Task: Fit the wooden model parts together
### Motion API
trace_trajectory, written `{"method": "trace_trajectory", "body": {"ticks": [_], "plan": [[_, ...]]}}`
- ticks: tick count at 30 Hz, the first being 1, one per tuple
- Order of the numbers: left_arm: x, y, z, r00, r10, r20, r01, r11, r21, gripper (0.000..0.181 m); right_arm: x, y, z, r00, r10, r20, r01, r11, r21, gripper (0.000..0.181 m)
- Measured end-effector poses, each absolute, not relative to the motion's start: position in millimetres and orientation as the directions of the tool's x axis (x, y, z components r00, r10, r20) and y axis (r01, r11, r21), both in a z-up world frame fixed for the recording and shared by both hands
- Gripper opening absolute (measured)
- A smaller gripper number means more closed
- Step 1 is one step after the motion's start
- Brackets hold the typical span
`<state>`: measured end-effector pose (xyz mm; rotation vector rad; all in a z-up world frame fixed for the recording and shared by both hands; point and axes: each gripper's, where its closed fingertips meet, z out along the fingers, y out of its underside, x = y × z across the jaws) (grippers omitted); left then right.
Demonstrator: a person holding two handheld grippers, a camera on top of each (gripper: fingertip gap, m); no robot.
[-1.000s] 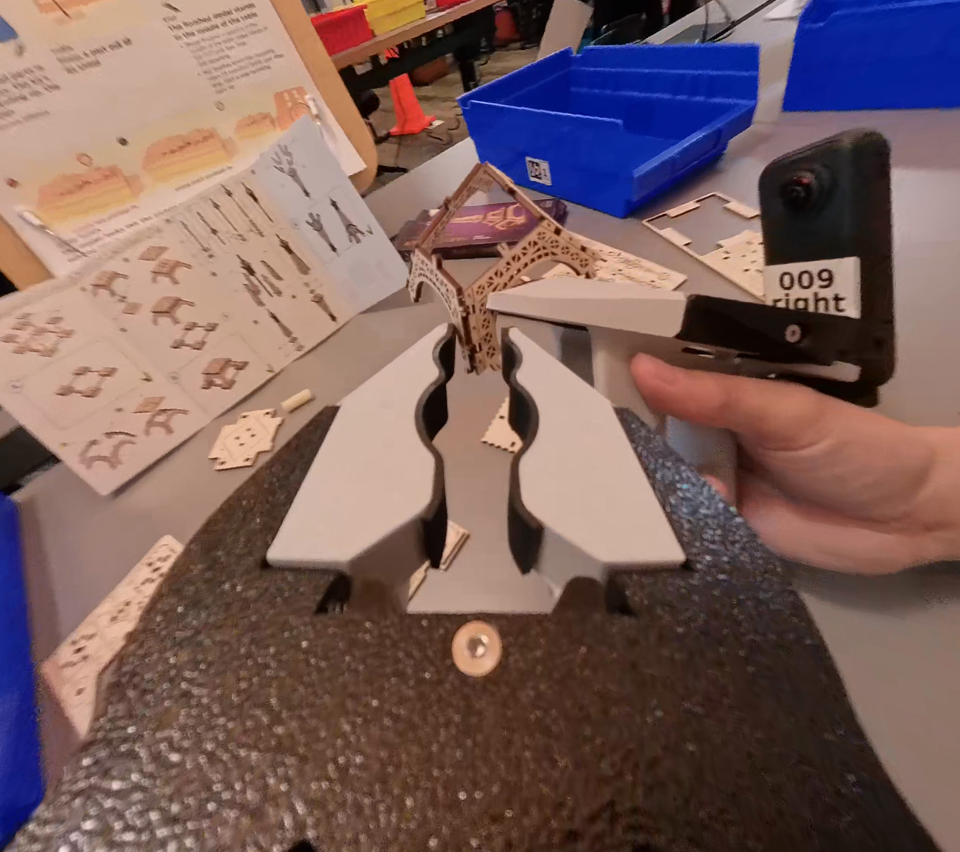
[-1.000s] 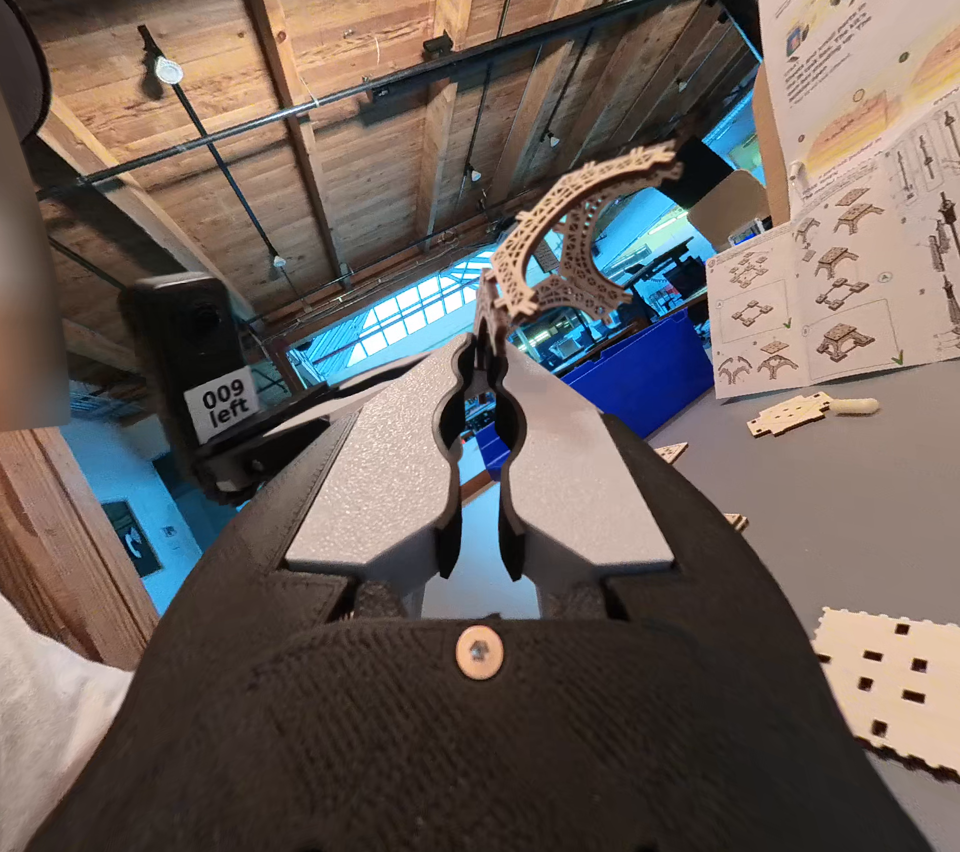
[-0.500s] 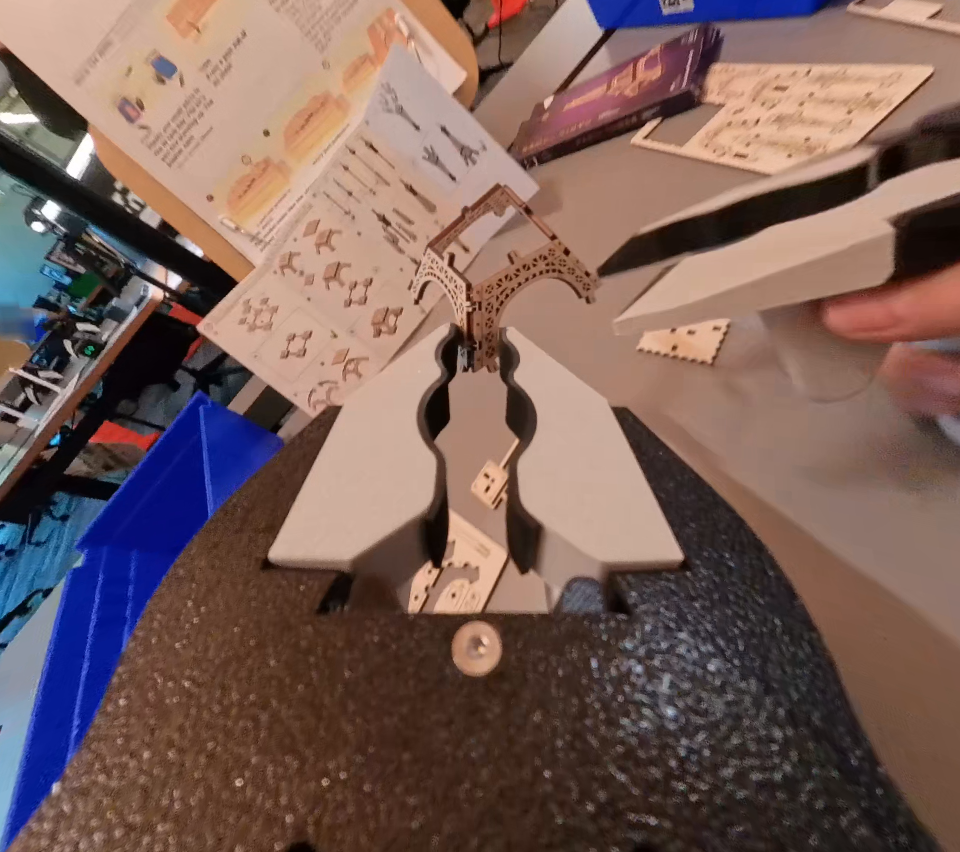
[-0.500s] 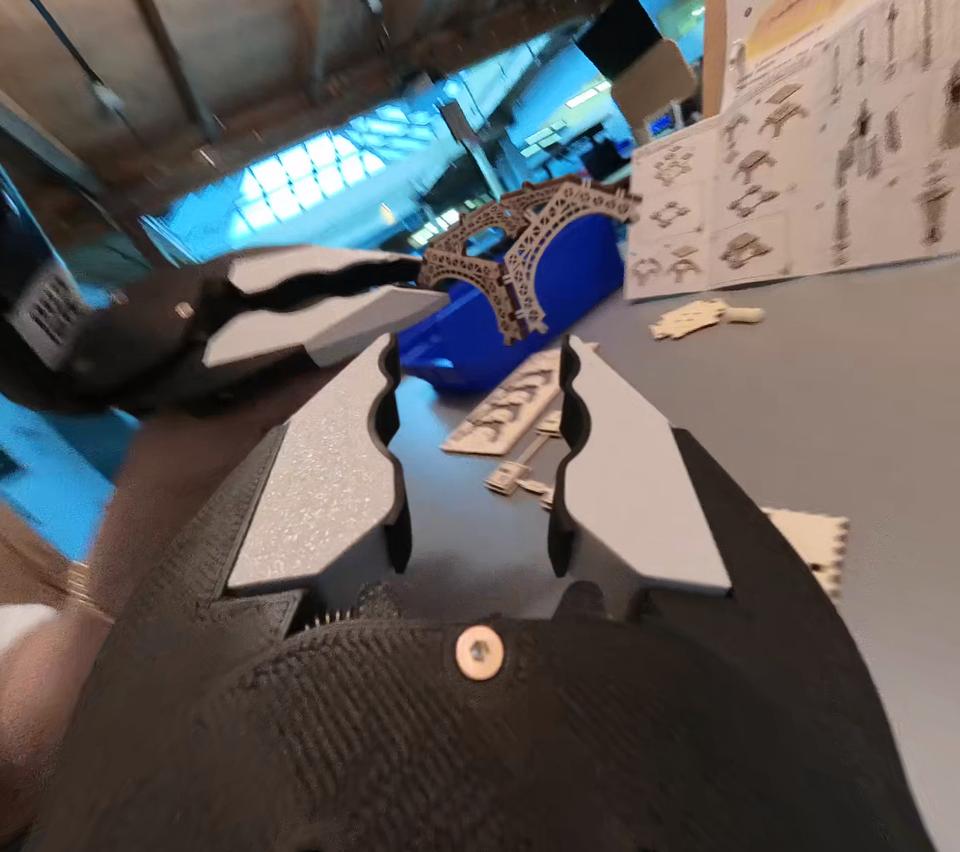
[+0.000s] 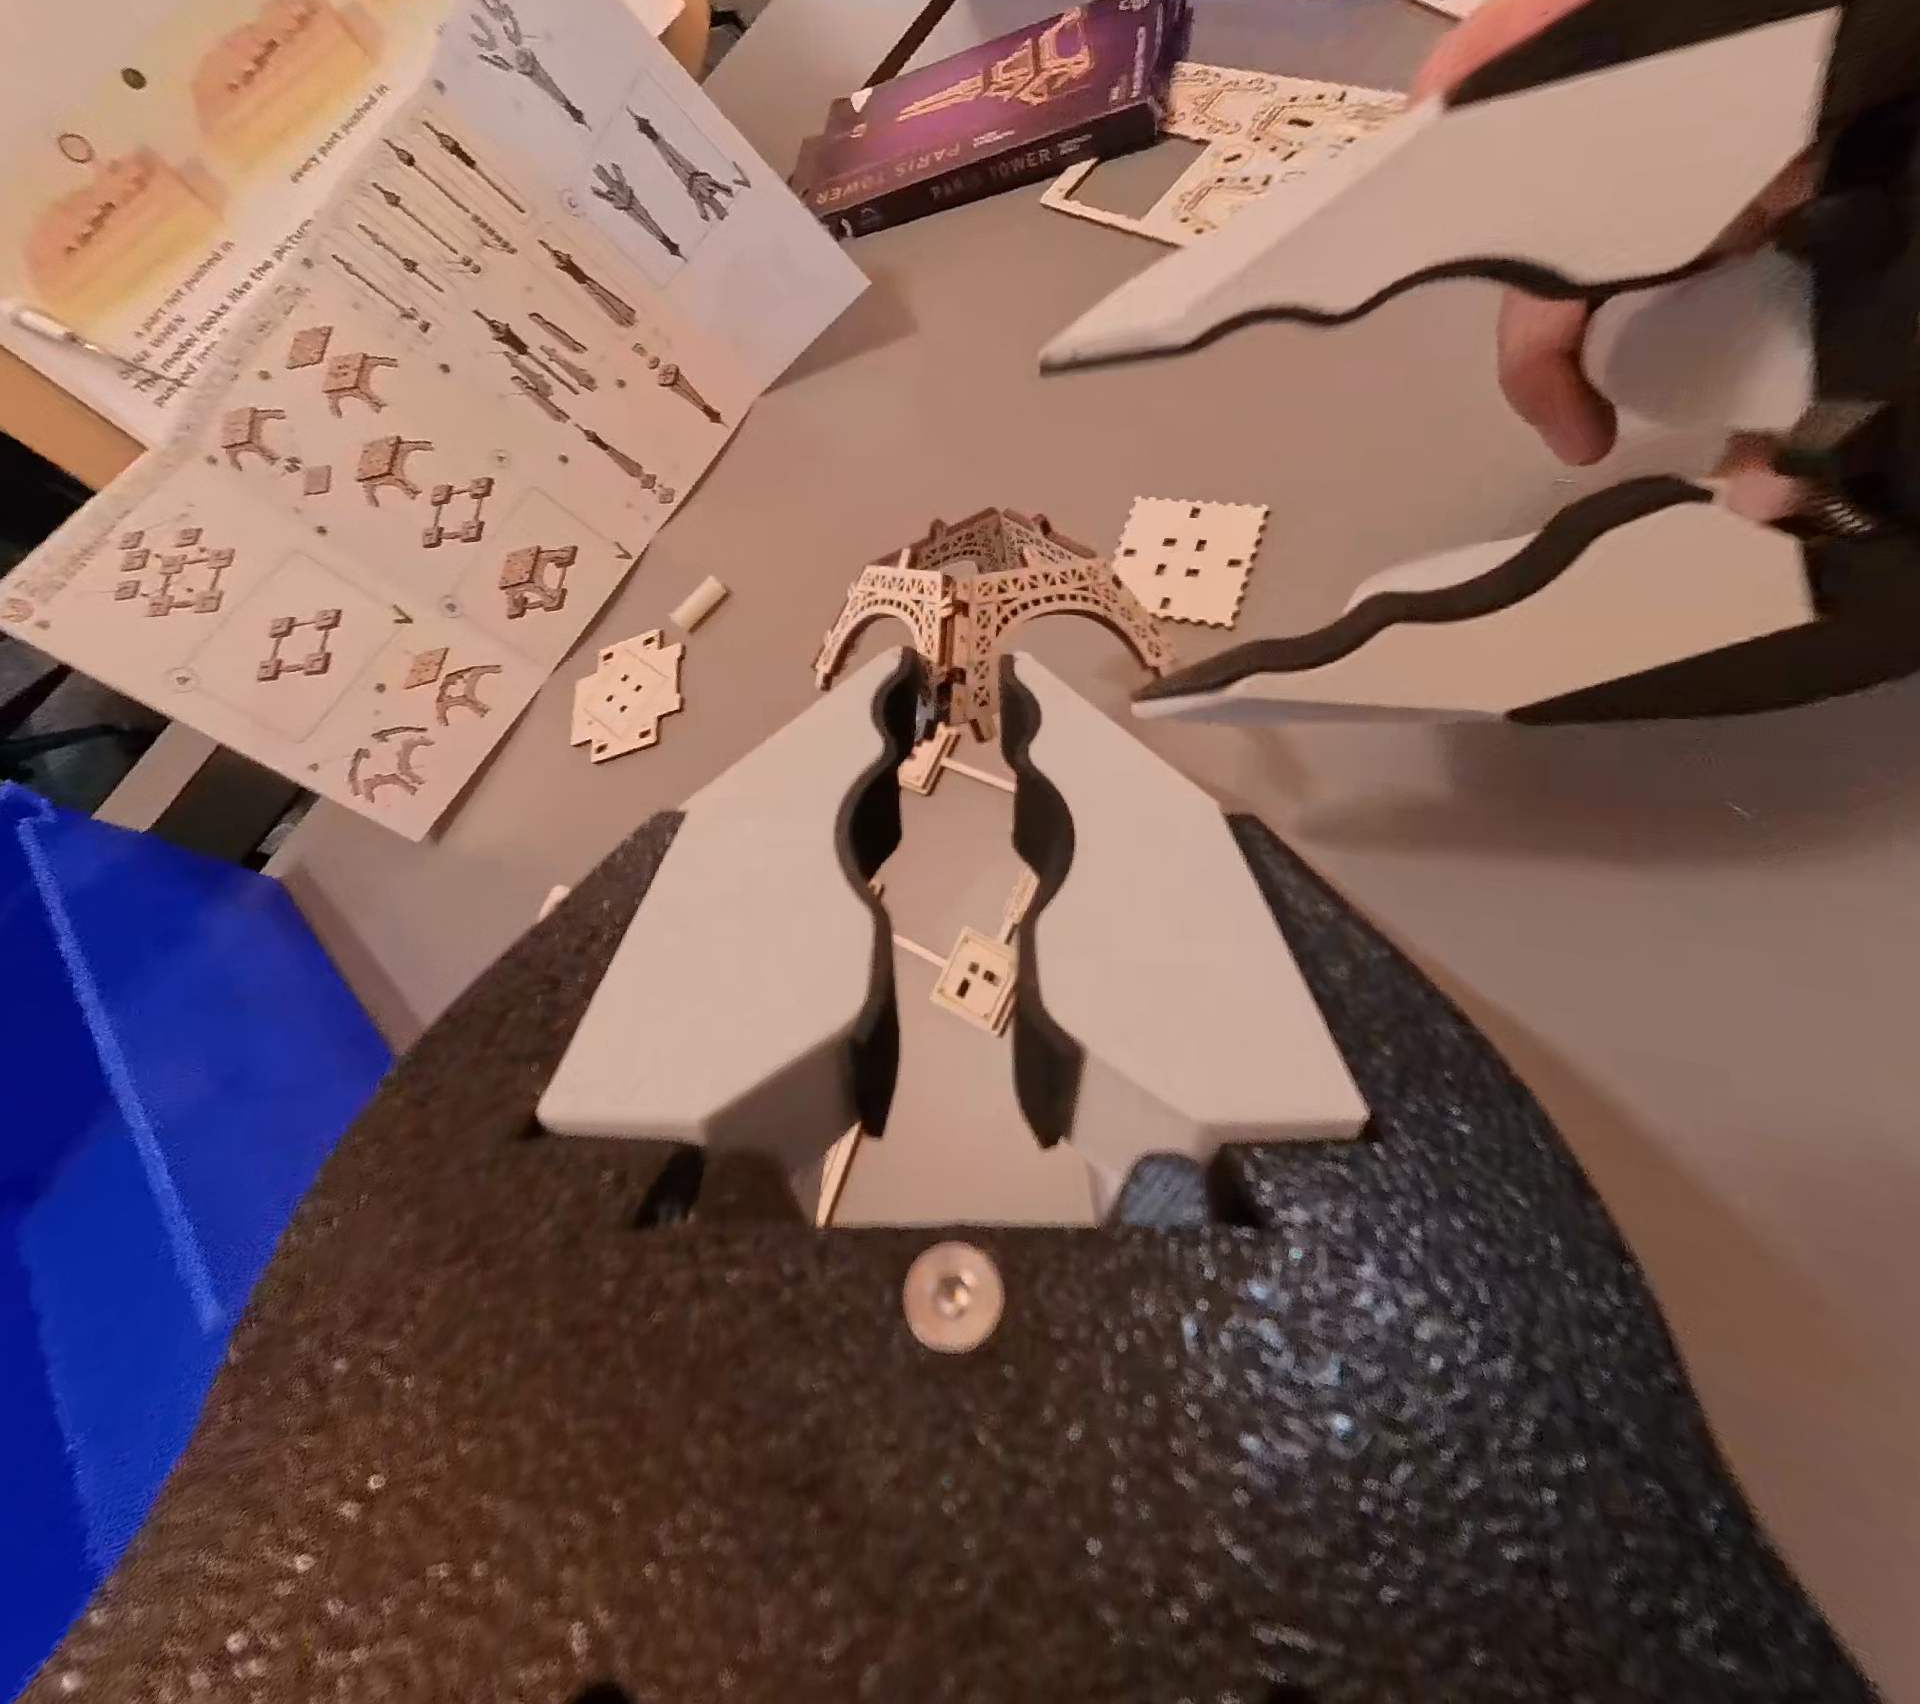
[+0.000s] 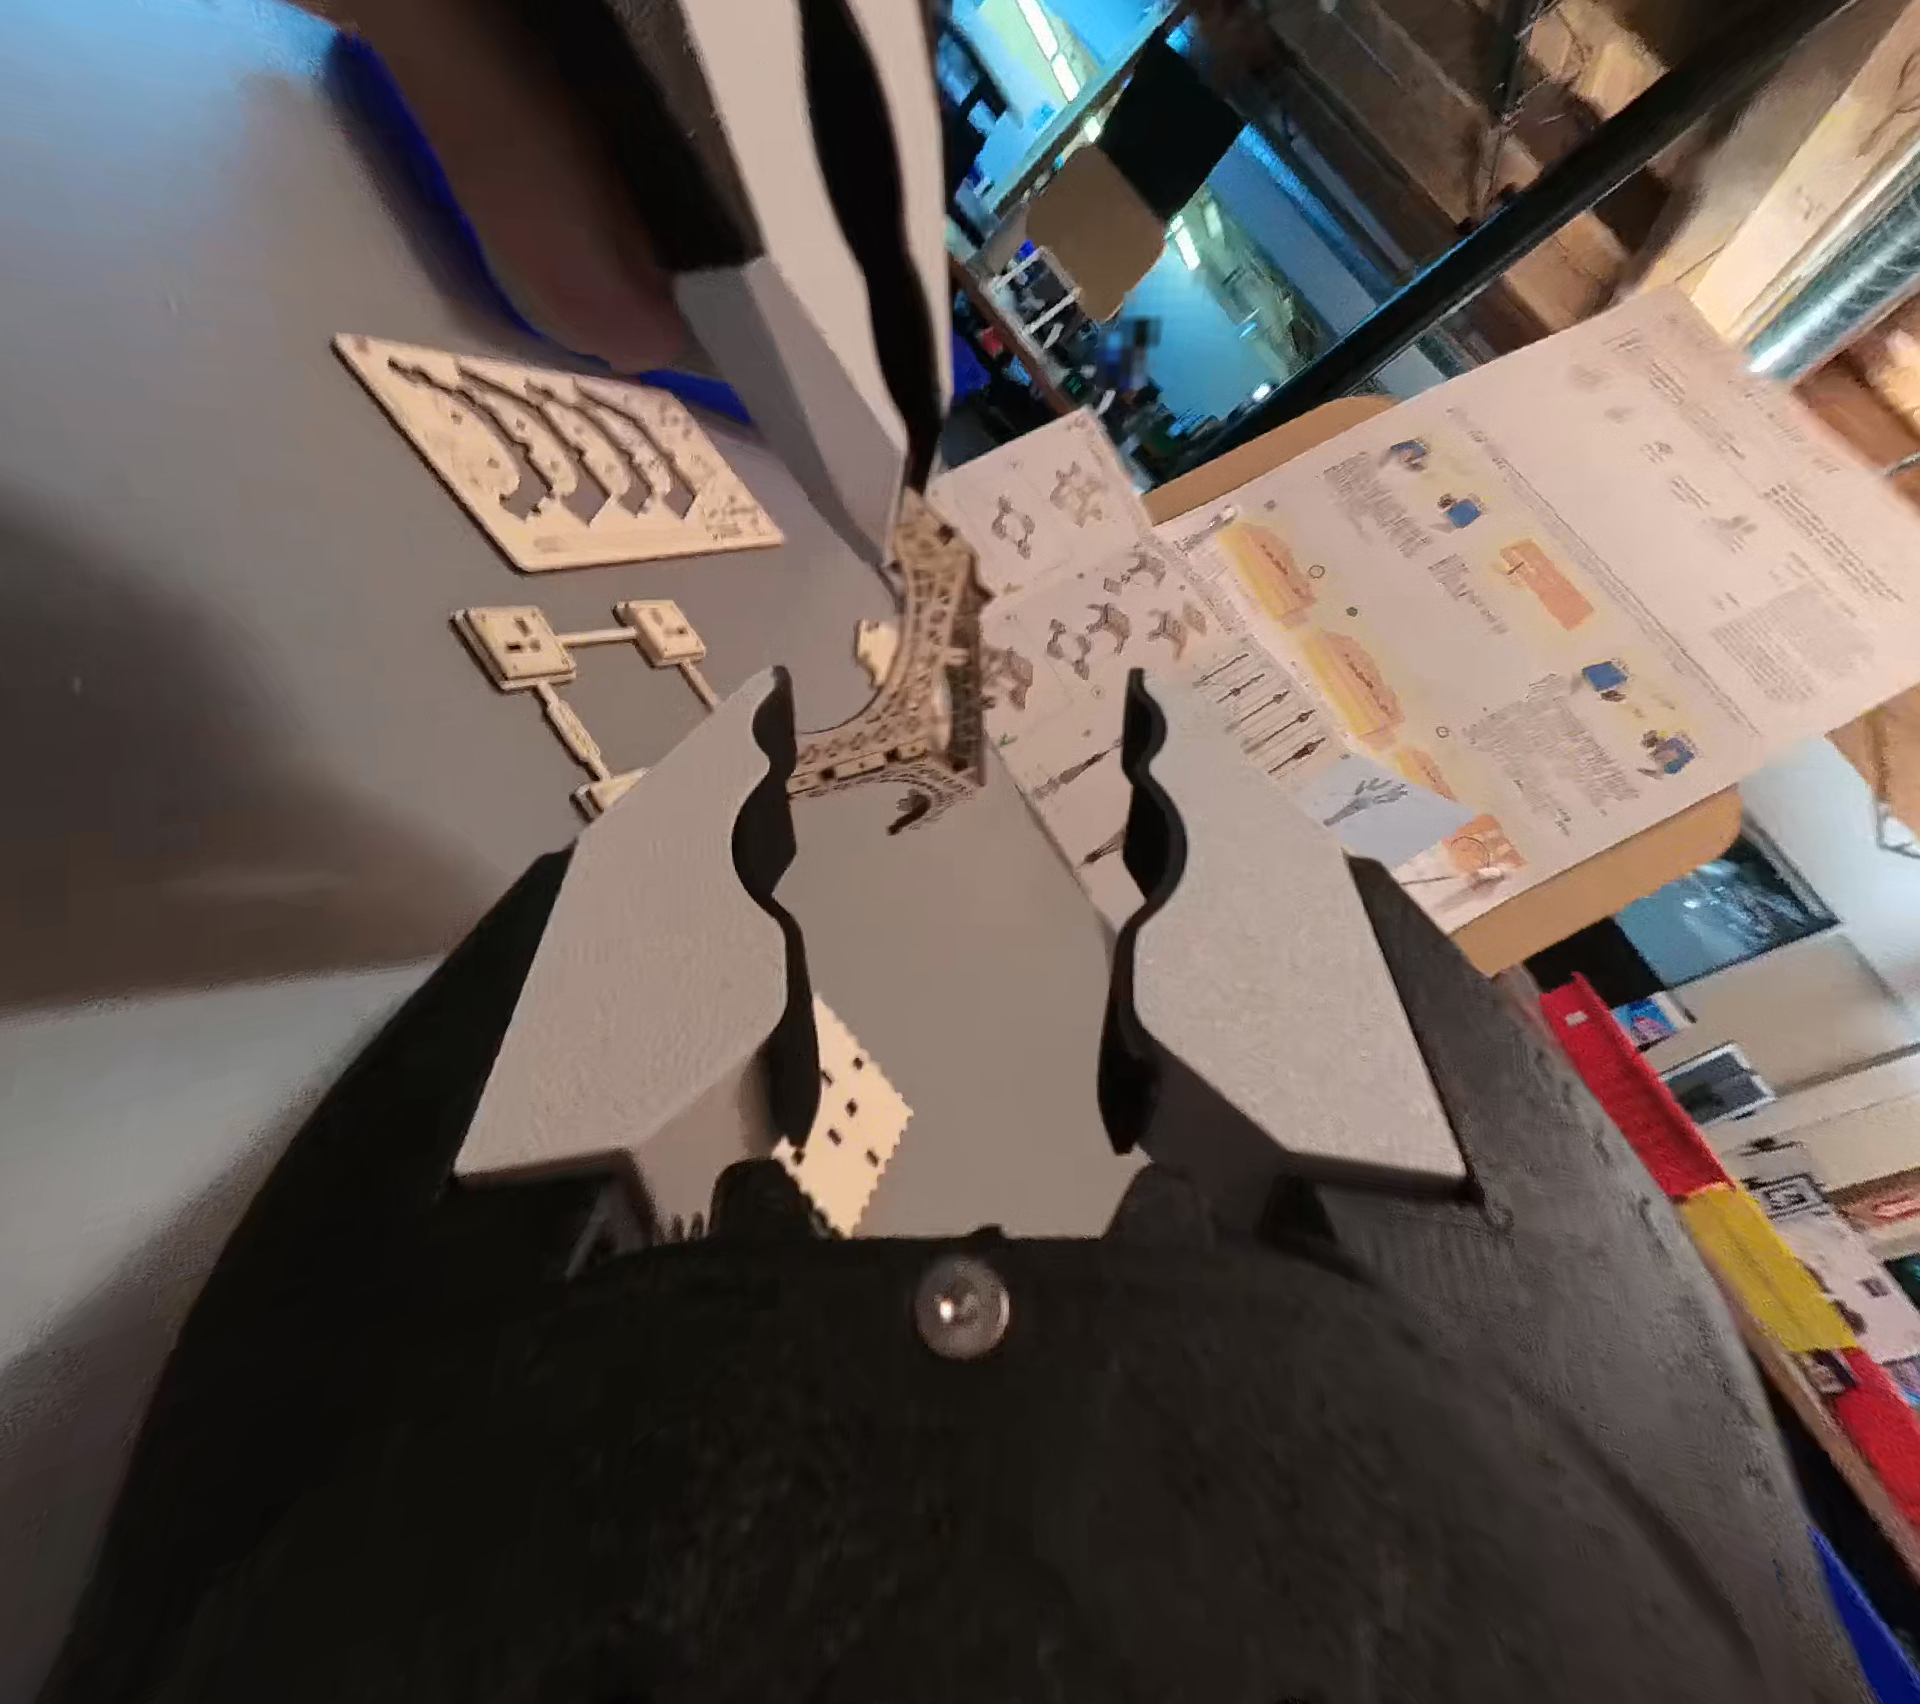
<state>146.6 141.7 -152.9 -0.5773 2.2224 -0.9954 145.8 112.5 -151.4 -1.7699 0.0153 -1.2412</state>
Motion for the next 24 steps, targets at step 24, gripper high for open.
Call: {"method": "trace_trajectory", "body": {"ticks": [24], "plan": [[142, 116, -150, -0.817, -0.568, -0.104, -0.148, 0.380, -0.913, 0.012, 149, 102, -147, 0.422, -0.505, 0.753, 0.492, -0.570, -0.658, 0.016]]}}
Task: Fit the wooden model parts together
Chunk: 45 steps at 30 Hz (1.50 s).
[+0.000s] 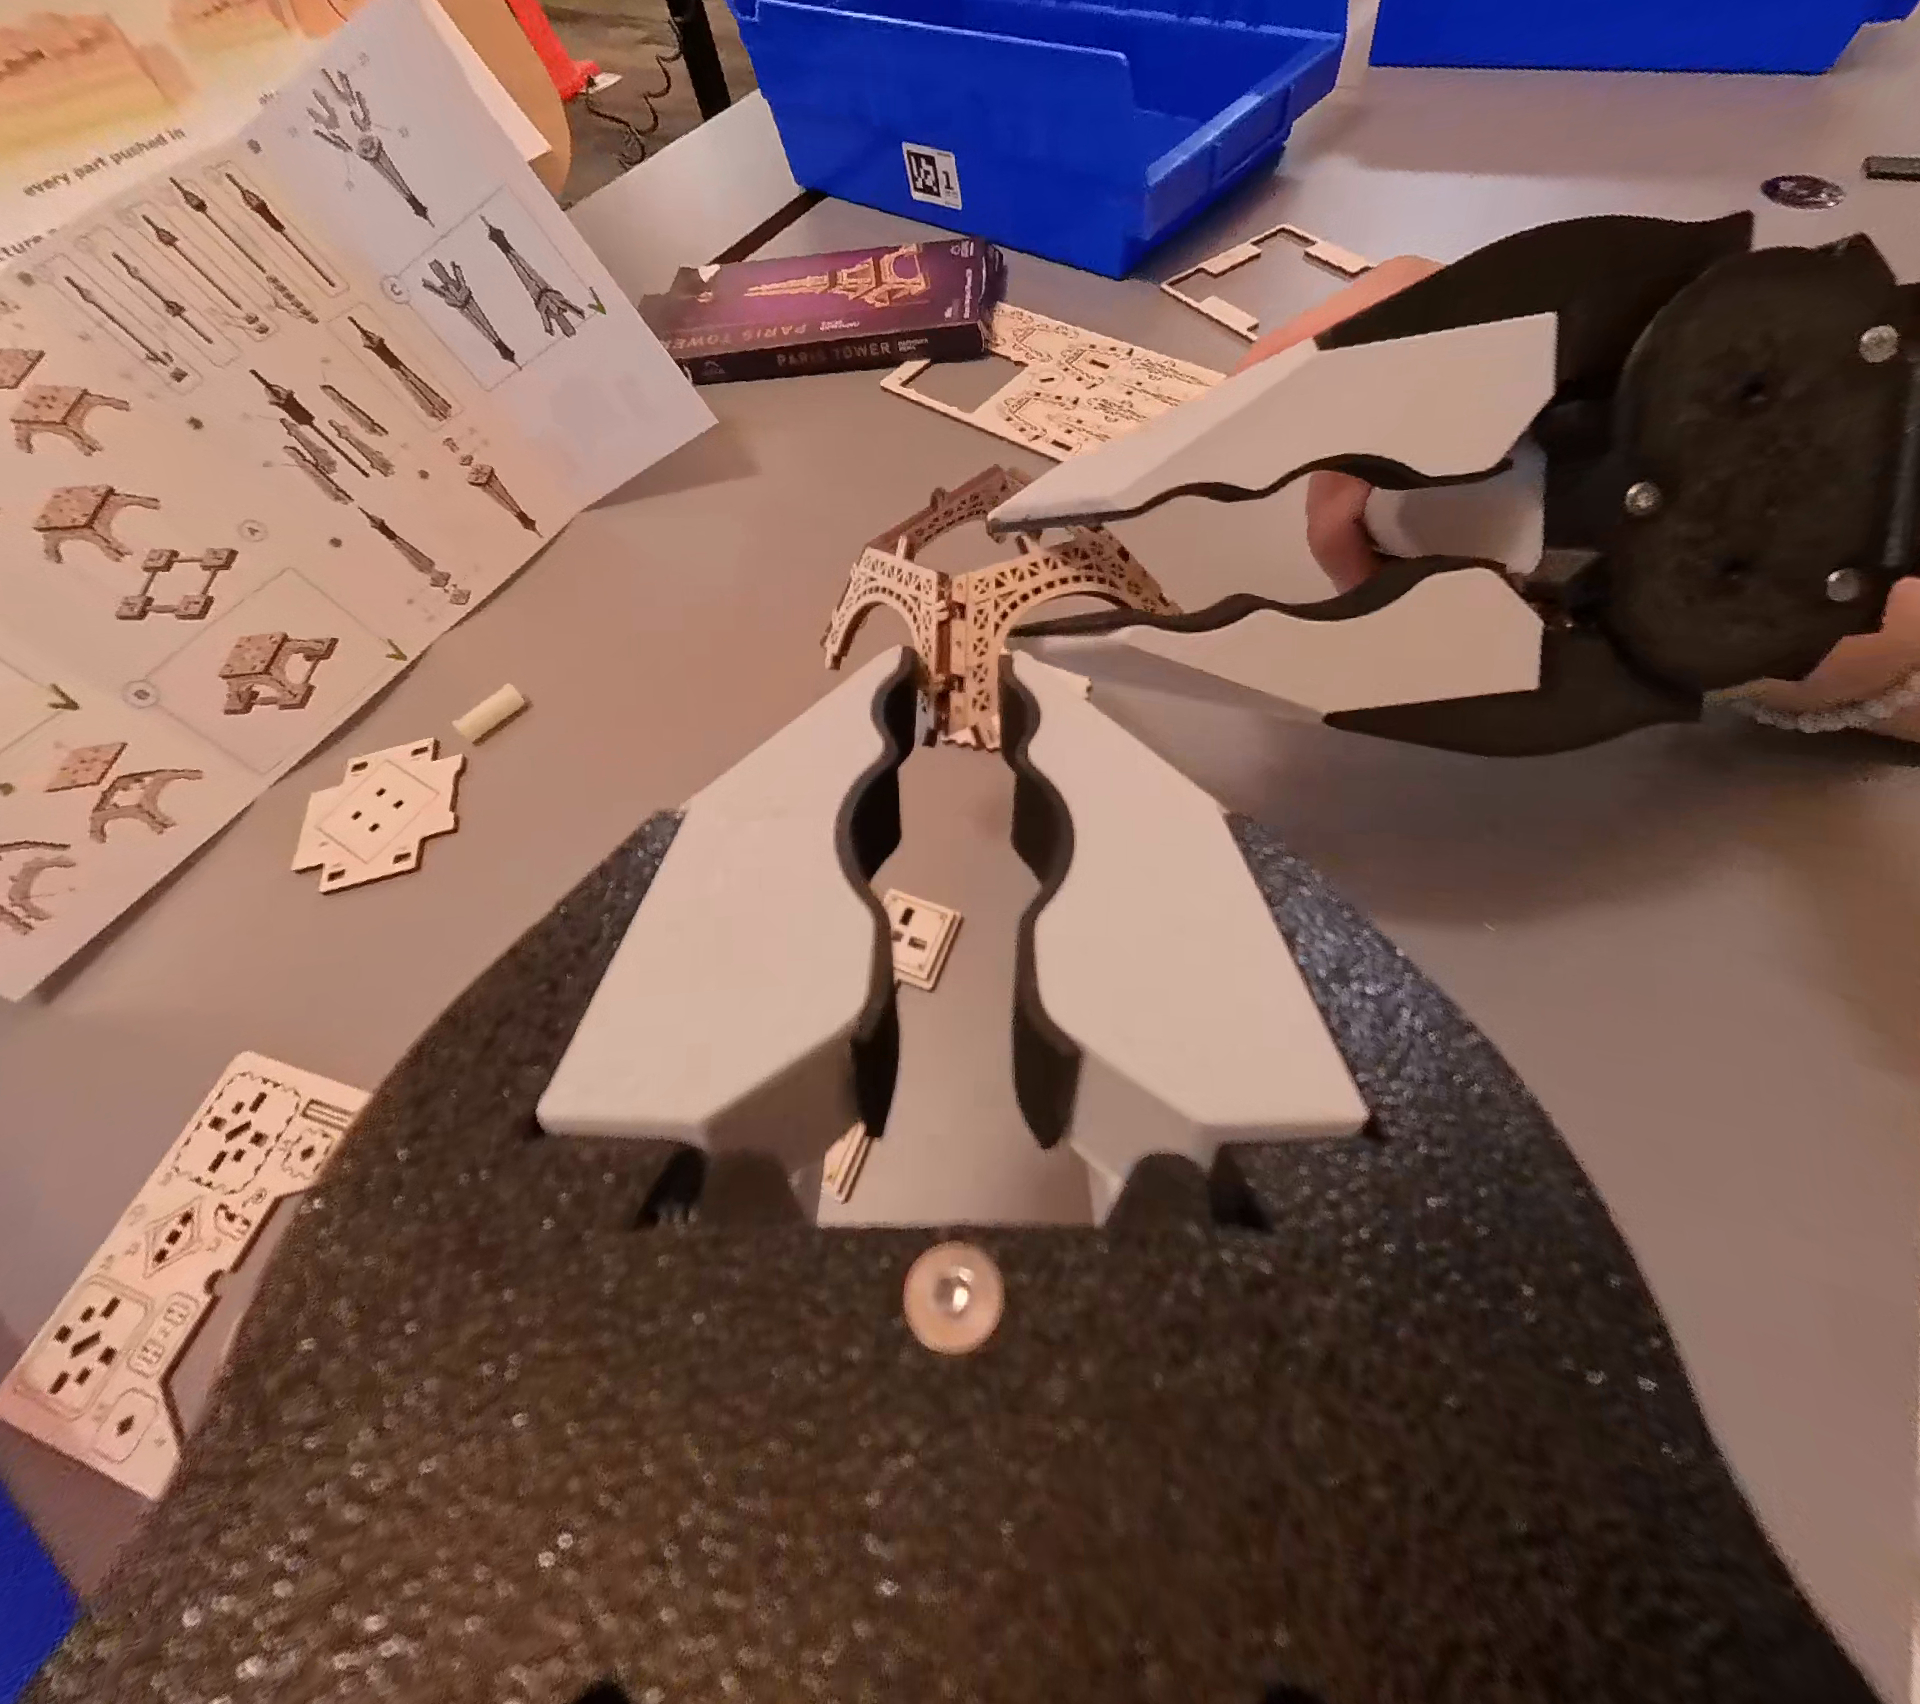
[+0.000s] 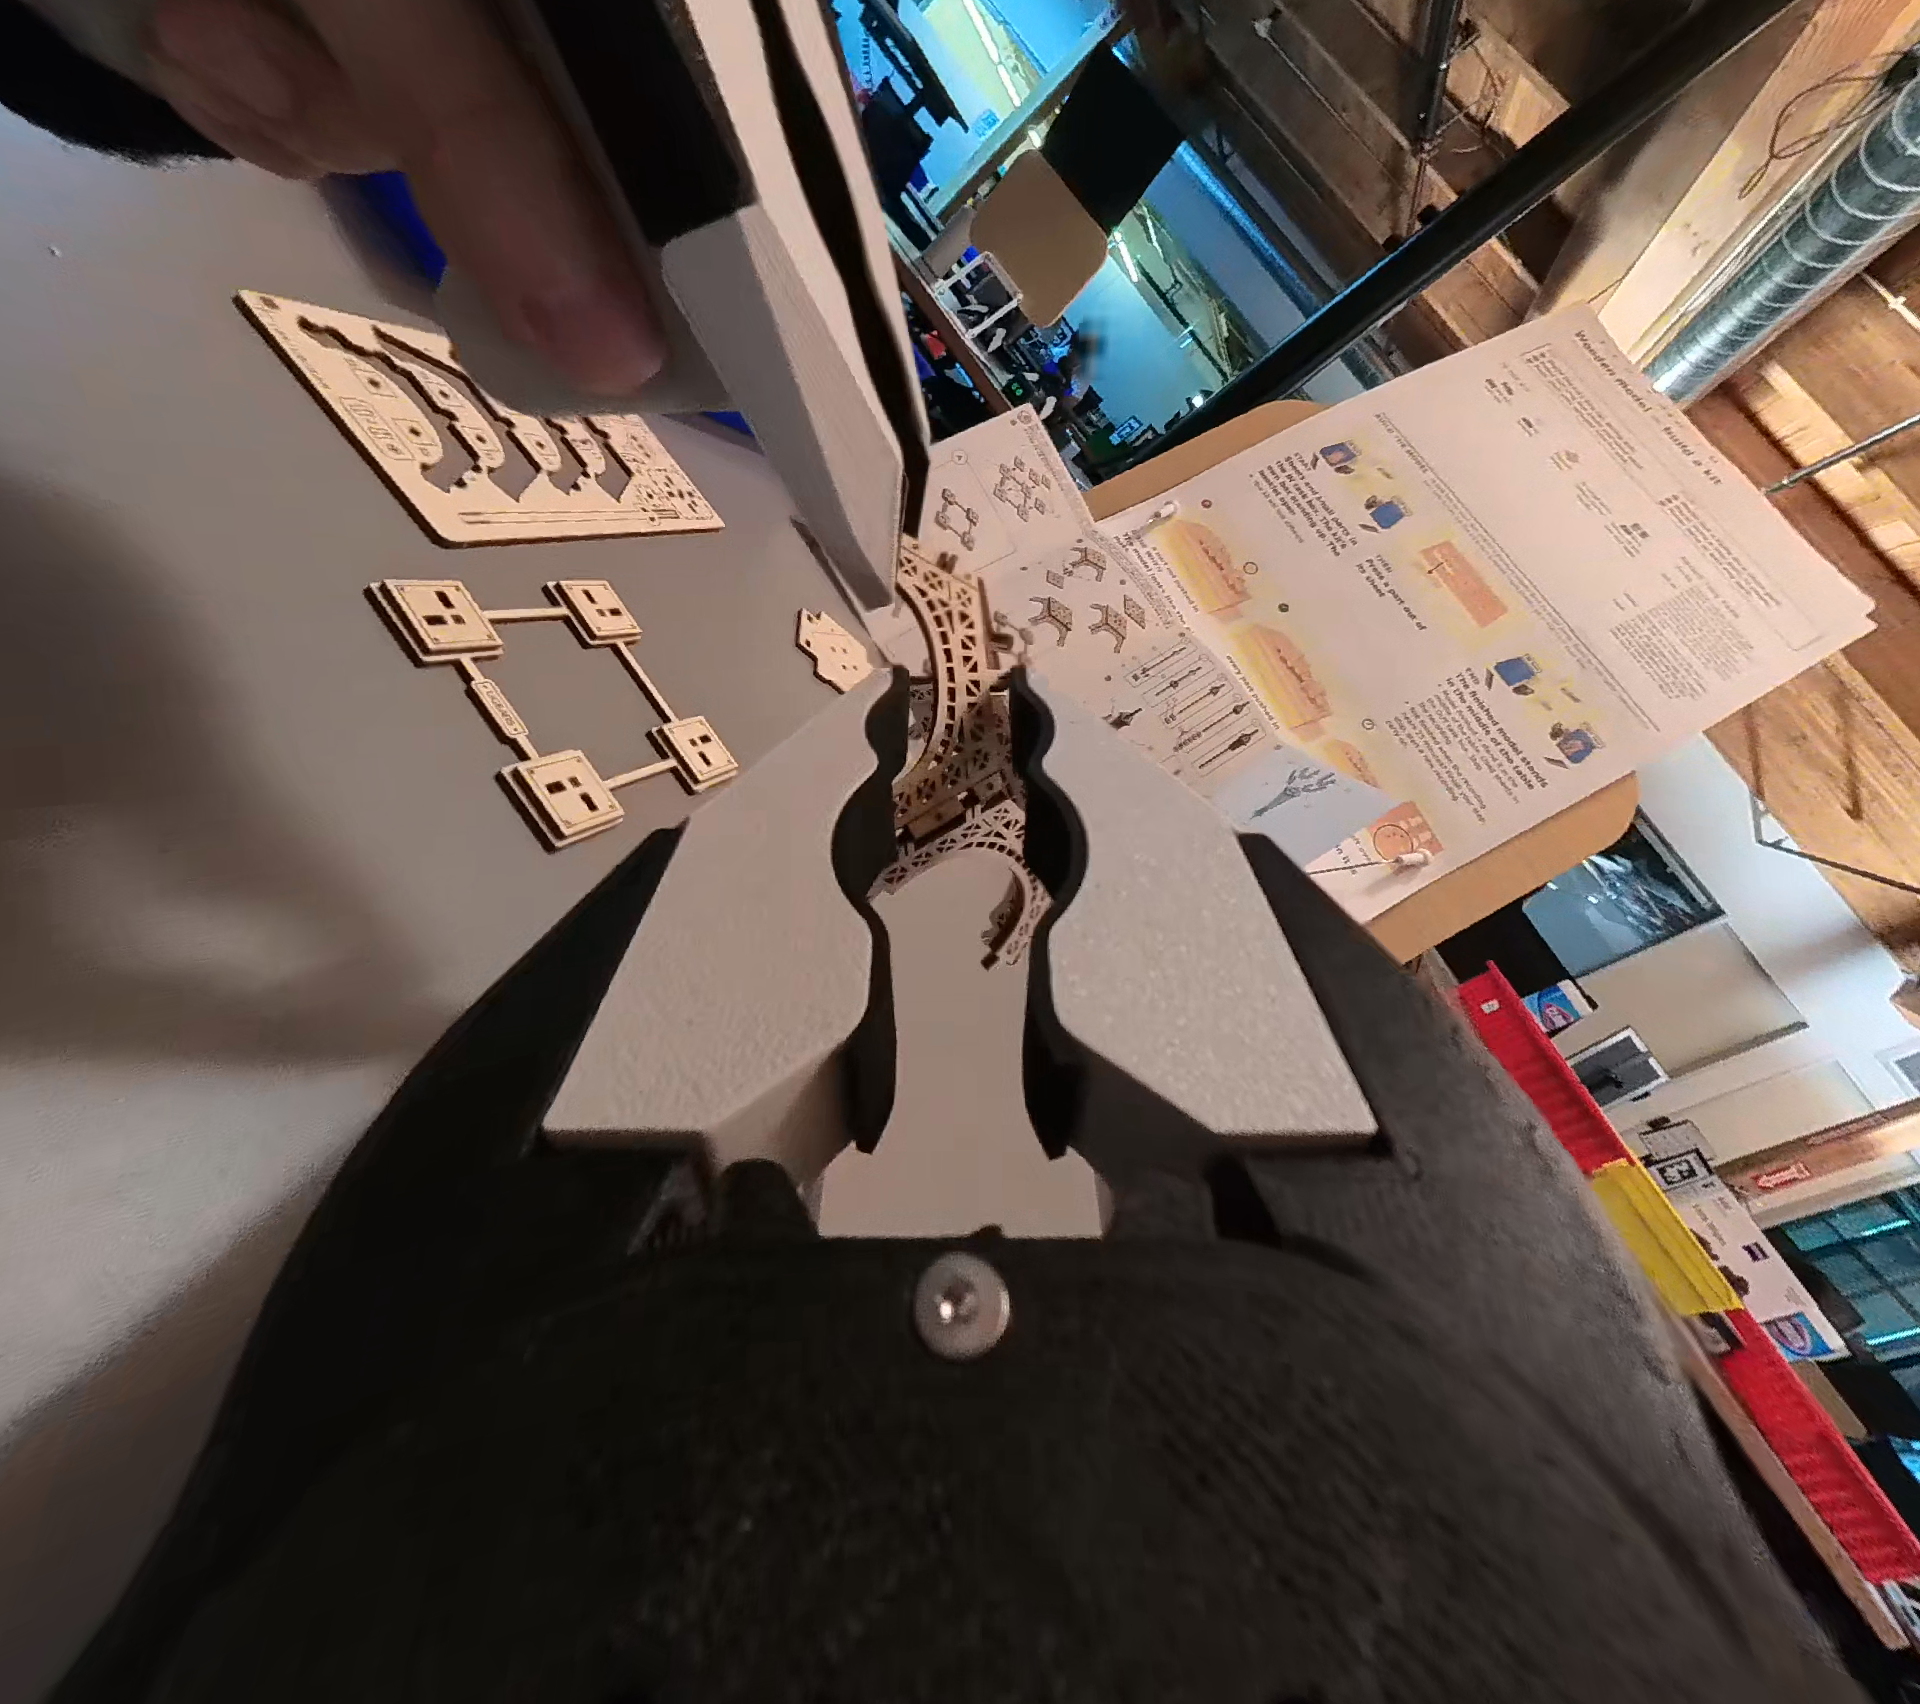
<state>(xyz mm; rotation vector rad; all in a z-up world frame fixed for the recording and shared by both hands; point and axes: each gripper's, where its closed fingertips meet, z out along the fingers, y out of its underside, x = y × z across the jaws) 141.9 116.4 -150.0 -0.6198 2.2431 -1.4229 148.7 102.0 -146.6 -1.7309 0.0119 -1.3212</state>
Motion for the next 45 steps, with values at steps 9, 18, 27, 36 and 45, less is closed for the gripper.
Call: {"method": "trace_trajectory", "body": {"ticks": [9, 18, 27, 36, 45], "plan": [[146, 132, -139, -0.825, -0.564, 0.040, -0.206, 0.233, -0.950, 0.012, 144, 107, -145, 0.546, -0.526, 0.652, 0.482, -0.439, -0.758, 0.046], [138, 138, -142, -0.888, -0.452, 0.089, -0.201, 0.207, -0.957, 0.012, 129, 115, -138, 0.649, -0.467, 0.601, 0.516, -0.310, -0.799, 0.050], [139, 140, -141, -0.899, -0.394, 0.191, -0.249, 0.103, -0.963, 0.012, 122, 118, -130, 0.669, -0.463, 0.582, 0.534, -0.245, -0.809, 0.055], [162, 146, -108, -0.804, -0.587, 0.092, -0.052, -0.084, -0.995, 0.012, 151, 101, -125, 0.793, -0.609, 0.013, 0.090, 0.095, -0.991, 0.062], [156, 111, -106, -0.684, -0.728, -0.048, 0.098, -0.026, -0.995, 0.012, 152, 89, -107, 0.590, -0.735, 0.333, 0.384, -0.107, -0.917, 0.047]]}}
